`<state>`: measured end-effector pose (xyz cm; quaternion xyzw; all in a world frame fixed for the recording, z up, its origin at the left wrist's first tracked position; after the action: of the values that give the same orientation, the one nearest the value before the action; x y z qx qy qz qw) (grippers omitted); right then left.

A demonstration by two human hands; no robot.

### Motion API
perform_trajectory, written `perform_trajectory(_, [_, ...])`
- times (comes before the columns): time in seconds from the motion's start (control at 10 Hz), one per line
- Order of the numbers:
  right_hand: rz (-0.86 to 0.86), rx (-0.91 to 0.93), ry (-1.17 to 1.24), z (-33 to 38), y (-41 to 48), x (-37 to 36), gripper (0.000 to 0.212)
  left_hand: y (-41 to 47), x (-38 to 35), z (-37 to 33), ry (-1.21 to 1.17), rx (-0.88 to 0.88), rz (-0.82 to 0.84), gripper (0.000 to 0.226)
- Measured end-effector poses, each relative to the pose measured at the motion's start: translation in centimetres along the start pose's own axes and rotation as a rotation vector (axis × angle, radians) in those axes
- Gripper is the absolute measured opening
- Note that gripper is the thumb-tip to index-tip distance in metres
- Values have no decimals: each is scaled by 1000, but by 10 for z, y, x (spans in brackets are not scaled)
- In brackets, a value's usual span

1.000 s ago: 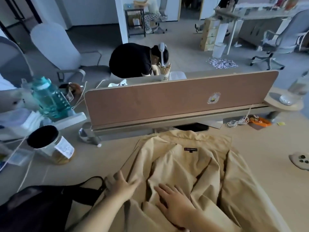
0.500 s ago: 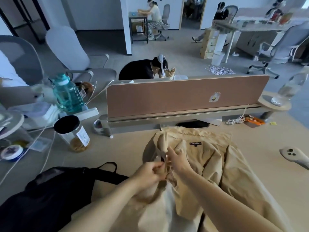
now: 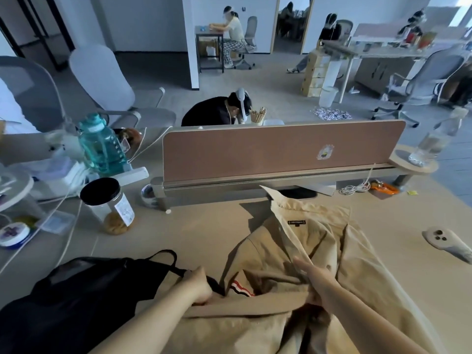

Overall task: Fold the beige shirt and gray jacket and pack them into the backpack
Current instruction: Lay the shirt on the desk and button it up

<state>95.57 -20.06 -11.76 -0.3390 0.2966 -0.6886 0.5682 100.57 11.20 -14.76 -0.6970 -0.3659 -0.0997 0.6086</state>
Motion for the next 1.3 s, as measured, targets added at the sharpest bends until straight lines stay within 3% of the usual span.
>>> perform_trajectory(0.1, [8, -18, -444, -11, 11, 3, 117, 3, -19, 5, 77, 1, 83, 79])
perform_trajectory(0.2, [36, -78, -886, -18, 28, 0, 146, 10, -28, 4, 105, -41, 73, 85])
perform_trajectory(0.3, [32, -25, -913, -13, 34, -4, 110, 17, -21, 4, 90, -55, 7, 80])
perform_trajectory(0.4, [26, 68, -872, -4, 36, -7, 78, 24, -27, -2, 210, -153, 94, 65])
perform_trajectory(0.5, [39, 141, -795, 5, 38, -15, 63, 23, -24, -2, 184, -213, 177, 49])
perform_trajectory(0.6, [24, 298, -709, 31, 35, -28, 47, 19, 33, 10, 39, -181, -21, 37])
perform_trajectory(0.7, [101, 368, -713, 58, 27, -54, 40, -6, 124, 31, 15, -114, -377, 33])
perform_trajectory(0.8, [145, 387, -544, 82, 18, -85, 26, -37, 197, 53, -27, -122, -567, 32])
perform_trajectory(0.9, [67, 401, -349, 101, 17, -100, 21, -58, 221, 71, -222, -203, -454, 30])
perform_trajectory(1.0, [-37, 368, -265, 96, 24, -88, 33, -71, 156, 61, -500, -266, 226, 45])
perform_trajectory(1.1, [-150, 287, -444, 79, 18, -60, 29, -134, 57, 40, -143, -303, 1024, 68])
perform_trajectory(1.2, [-116, 191, -837, 53, 16, -43, 32, -107, 33, 16, -158, -292, 775, 60])
perform_trajectory(1.3, [-82, 79, -1257, 22, 19, -29, 33, -57, 62, 18, -444, -181, 50, 34])
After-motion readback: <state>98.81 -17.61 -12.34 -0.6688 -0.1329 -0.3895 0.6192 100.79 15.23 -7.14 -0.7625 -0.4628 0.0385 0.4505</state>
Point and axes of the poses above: each hand's wrist, its own y-axis towards the middle knuckle, its own x-axis out of the back of the hand, z = x × y, the point moved 10 cm from there along y, towards the middle knuckle, and after that the axes turned 8 degrees about z, right-handed, at the moved point
